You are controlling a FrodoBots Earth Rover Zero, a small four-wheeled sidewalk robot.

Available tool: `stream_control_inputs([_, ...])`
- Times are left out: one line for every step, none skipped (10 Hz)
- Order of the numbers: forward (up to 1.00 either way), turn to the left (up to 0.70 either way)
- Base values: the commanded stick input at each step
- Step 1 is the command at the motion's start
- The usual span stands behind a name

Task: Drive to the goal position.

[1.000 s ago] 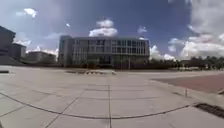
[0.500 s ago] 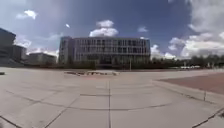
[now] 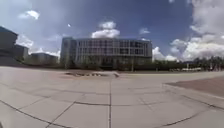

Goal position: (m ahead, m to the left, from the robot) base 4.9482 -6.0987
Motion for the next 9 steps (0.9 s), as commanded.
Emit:
stream_control_inputs([1.00,-0.38])
stream_control_inputs([1.00,-0.39])
stream_control_inputs([1.00,-0.40])
stream_control_inputs([1.00,-0.38])
stream_control_inputs([1.00,0.00])
stream_control_inputs([1.00,0.00])
stream_control_inputs([1.00,0.00])
stream_control_inputs([1.00,0.00])
stream_control_inputs([1.00,0.00])
